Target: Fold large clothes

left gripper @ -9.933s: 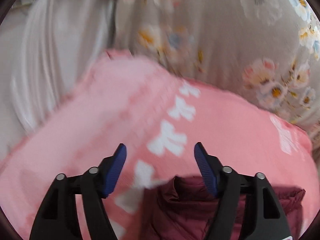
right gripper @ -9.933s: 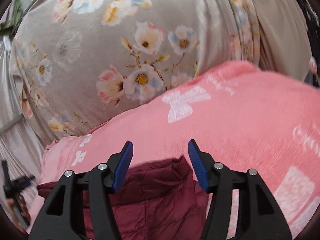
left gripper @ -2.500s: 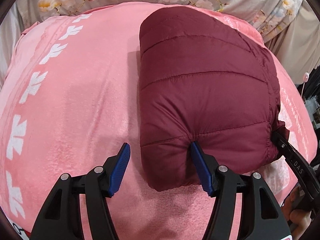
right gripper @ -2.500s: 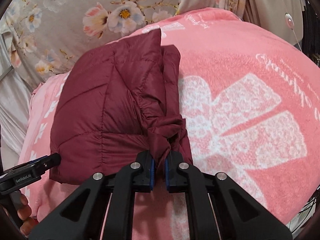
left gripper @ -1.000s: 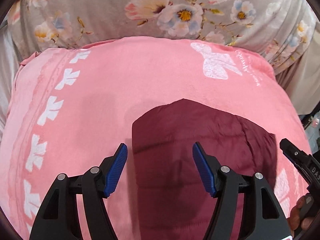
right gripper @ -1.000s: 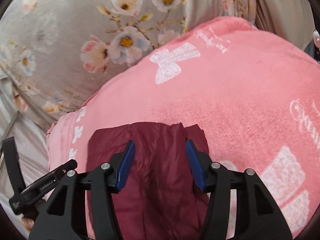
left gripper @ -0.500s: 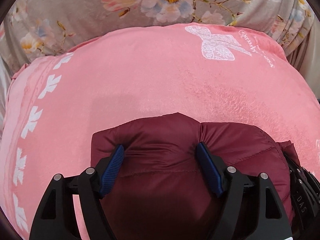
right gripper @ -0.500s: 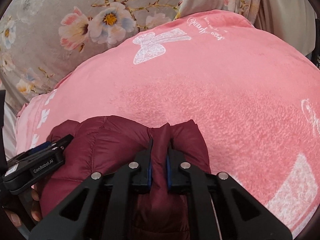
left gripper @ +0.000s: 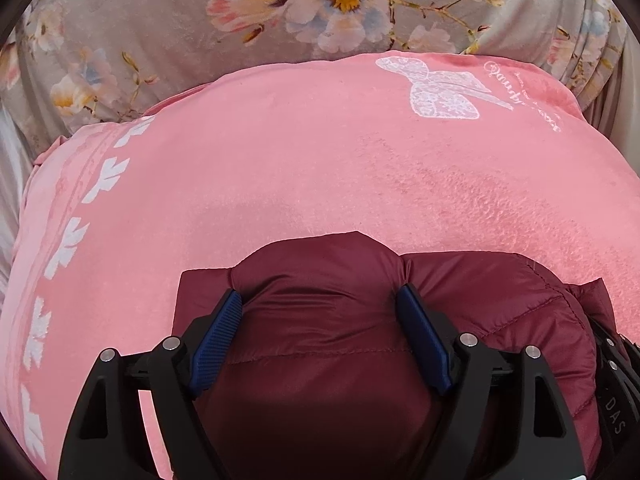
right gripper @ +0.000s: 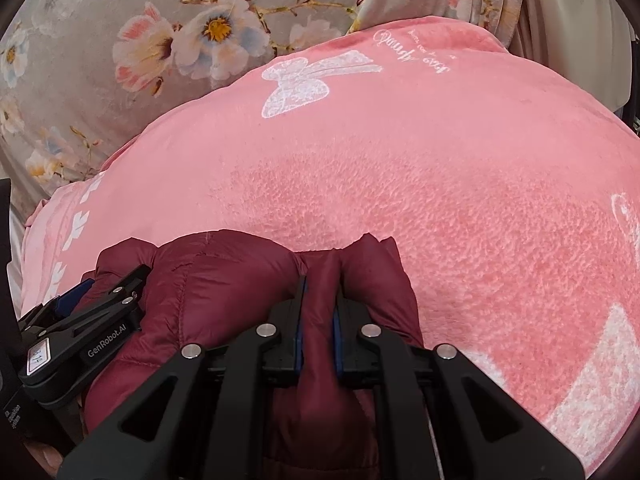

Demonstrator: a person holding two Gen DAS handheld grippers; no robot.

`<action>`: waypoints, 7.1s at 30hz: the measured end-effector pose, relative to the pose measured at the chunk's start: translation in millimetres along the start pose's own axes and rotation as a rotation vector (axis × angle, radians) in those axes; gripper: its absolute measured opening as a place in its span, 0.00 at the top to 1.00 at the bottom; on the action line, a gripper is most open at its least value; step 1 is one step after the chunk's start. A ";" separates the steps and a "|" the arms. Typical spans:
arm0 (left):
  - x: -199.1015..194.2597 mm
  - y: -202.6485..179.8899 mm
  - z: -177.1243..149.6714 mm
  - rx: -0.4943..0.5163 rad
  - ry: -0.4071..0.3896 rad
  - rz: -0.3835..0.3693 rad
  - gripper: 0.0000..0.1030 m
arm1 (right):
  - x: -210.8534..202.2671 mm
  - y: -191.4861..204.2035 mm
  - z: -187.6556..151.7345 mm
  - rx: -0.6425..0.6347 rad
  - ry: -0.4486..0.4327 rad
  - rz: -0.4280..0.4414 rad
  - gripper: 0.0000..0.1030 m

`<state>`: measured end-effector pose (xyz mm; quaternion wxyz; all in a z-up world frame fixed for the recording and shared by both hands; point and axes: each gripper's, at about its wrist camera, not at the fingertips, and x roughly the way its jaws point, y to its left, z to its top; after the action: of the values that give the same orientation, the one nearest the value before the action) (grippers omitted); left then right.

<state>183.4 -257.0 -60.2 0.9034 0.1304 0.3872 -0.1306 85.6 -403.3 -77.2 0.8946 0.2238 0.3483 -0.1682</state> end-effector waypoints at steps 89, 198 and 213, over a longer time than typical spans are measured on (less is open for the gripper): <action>-210.2 113.0 -19.4 0.018 -0.290 -0.369 0.78 | -180.9 58.4 -22.4 -0.077 -0.285 0.353 0.88; 40.2 242.1 13.5 -0.261 -0.113 0.175 0.24 | 73.5 219.9 13.2 -0.268 -0.107 -0.001 0.58; -28.2 207.9 -63.6 -0.181 -0.087 0.163 0.16 | -15.7 212.5 -70.2 -0.398 -0.203 -0.067 0.05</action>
<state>192.3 -38.0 -54.0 0.9350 0.0735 0.3458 -0.0267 133.2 -185.5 -52.2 0.9454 0.0133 0.2901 -0.1477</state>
